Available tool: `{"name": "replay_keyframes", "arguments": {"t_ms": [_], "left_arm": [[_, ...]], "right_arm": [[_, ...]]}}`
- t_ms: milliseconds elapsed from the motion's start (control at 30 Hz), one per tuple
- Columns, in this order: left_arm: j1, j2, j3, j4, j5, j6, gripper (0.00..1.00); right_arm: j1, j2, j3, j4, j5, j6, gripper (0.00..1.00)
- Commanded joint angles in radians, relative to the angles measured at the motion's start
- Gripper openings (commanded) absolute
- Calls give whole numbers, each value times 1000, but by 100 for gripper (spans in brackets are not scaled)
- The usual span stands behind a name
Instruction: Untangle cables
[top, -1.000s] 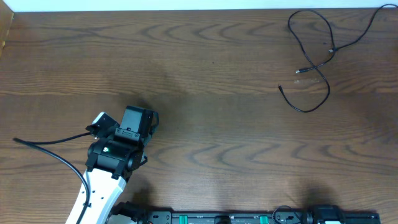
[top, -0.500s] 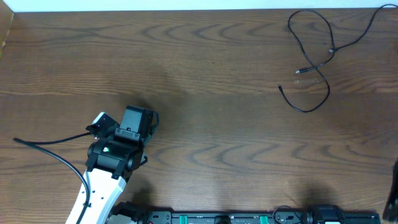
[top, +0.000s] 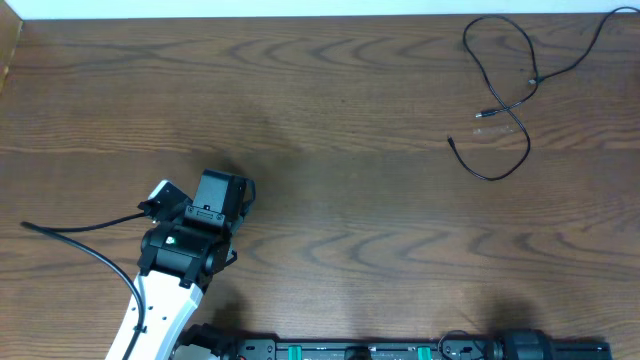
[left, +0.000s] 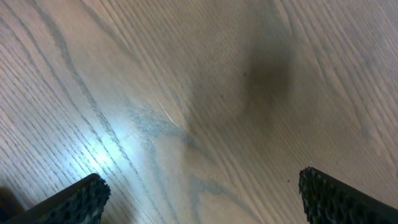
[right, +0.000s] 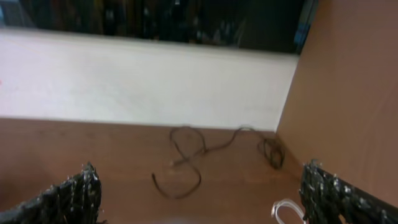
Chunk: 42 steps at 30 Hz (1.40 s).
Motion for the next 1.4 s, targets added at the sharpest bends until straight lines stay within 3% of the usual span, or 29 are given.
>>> {"name": "replay_keyframes", "arguments": {"t_ms": [0,300,700,1367], "left_arm": [[5,-3,0,-2,-21,-9,98],[5,-3,0,-2,-21,-9,98],[5,-3,0,-2,-21,-9,98],[5,-3,0,-2,-21,-9,98]], "right_arm": [[0,-58,-123,70,-6,-16,99],[0,-269,-634,547,-146,-4,99],[0,-296,-1053,953,-343,63,99],[0,-296,-1414,1375,-403,84,99]]}}
